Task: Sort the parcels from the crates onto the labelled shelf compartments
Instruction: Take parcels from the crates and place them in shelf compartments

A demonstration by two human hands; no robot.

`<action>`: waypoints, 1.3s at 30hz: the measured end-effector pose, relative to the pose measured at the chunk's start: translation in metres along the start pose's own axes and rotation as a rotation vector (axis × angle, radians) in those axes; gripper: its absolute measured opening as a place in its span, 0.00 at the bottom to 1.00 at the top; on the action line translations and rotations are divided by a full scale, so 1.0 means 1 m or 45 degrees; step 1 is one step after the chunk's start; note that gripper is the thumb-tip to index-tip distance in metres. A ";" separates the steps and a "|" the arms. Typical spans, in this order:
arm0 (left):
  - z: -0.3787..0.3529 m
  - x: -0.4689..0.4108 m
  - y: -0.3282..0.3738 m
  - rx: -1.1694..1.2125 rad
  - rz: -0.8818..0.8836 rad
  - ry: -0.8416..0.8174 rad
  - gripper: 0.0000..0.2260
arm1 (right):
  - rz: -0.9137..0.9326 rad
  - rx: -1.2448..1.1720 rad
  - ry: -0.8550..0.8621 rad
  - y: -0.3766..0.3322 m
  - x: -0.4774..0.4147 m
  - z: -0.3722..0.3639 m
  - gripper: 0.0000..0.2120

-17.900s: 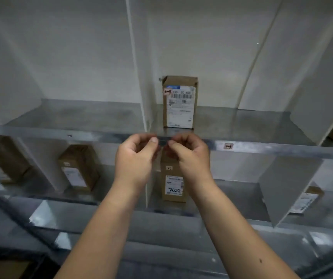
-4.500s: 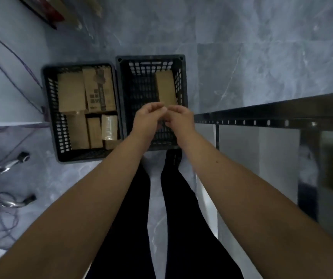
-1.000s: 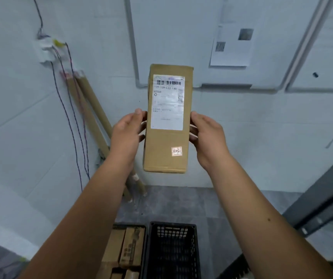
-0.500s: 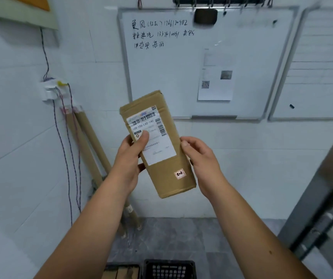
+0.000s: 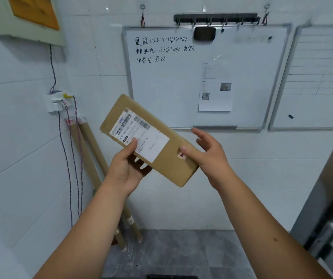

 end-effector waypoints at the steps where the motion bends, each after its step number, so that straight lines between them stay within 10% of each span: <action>1: -0.001 0.001 -0.001 0.107 0.015 0.021 0.21 | -0.076 -0.101 0.063 0.006 0.001 -0.001 0.43; 5: -0.009 0.005 -0.008 0.411 0.031 0.009 0.23 | -0.230 -0.517 -0.191 0.024 0.008 -0.028 0.60; 12: 0.003 0.002 -0.015 0.397 0.098 0.010 0.26 | -0.130 -0.809 -0.026 0.024 -0.008 -0.034 0.52; 17: 0.040 -0.006 0.041 -0.173 -0.282 0.135 0.52 | -0.048 -0.729 0.099 0.010 -0.019 -0.002 0.51; 20: 0.031 -0.010 0.063 -0.722 -0.417 -0.048 0.46 | 0.018 -0.509 0.108 -0.007 -0.025 0.012 0.50; 26: 0.012 -0.009 0.034 -1.097 -0.001 -0.453 0.50 | 0.105 -0.308 -0.169 -0.027 -0.026 -0.005 0.54; 33: -0.001 0.006 0.012 -0.919 0.005 -0.496 0.45 | 0.085 -0.408 -0.130 -0.019 -0.019 -0.011 0.53; 39: -0.011 0.010 0.003 -0.663 0.026 -0.493 0.48 | -0.037 -0.248 -0.547 0.011 0.019 -0.036 0.53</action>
Point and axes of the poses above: each hand's wrist, its own x-axis away from the middle knuckle, its own z-axis out of the back of the hand, y = z × x, the point moved 7 cm from there along -x, towards the middle knuckle, and after that the axes turned 15 degrees about x, right-handed, at the moved point
